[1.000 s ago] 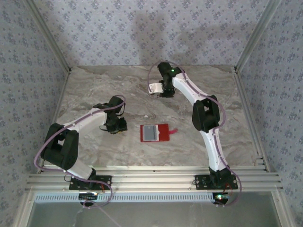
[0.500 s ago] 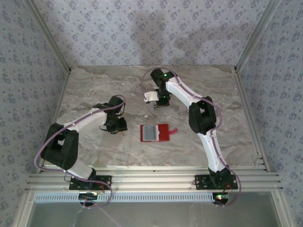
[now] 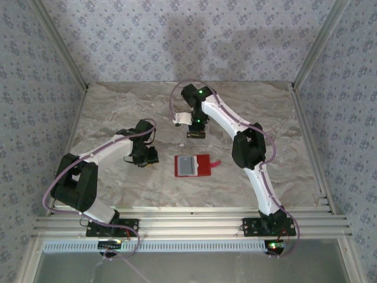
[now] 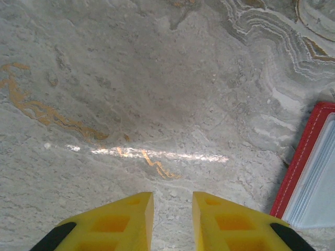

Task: Take the credit cards out of the card holder

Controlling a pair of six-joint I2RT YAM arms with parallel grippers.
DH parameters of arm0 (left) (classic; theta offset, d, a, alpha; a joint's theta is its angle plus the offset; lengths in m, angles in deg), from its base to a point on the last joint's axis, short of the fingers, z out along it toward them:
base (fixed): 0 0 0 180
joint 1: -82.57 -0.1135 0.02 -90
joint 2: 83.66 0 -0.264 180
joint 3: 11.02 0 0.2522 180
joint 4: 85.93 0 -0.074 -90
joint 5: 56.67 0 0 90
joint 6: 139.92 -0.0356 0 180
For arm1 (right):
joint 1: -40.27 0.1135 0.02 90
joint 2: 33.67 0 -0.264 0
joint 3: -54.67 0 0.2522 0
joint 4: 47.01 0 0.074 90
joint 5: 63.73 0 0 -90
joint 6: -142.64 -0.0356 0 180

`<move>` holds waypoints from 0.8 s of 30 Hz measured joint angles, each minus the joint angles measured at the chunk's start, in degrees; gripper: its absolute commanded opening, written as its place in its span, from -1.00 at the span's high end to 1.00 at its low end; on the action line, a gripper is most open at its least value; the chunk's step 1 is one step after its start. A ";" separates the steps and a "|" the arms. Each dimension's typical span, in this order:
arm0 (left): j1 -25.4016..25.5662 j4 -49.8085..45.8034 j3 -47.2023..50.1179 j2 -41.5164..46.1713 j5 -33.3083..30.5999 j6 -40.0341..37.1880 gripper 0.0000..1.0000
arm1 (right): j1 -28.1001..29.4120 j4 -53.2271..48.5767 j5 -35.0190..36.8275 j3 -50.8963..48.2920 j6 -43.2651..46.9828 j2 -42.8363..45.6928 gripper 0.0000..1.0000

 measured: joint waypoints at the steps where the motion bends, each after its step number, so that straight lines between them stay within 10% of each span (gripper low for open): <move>1: 0.00 0.00 0.00 0.00 0.13 0.00 0.47 | -0.26 -0.35 -0.24 0.68 -0.92 -0.02 1.00; 15: 0.02 -0.02 0.00 0.00 0.63 0.02 0.46 | -1.90 -3.17 -3.61 1.20 -1.46 -3.26 1.00; 24: 0.02 -0.07 0.00 0.07 0.61 0.04 0.46 | -1.77 -1.99 -2.60 1.22 0.70 -3.26 0.42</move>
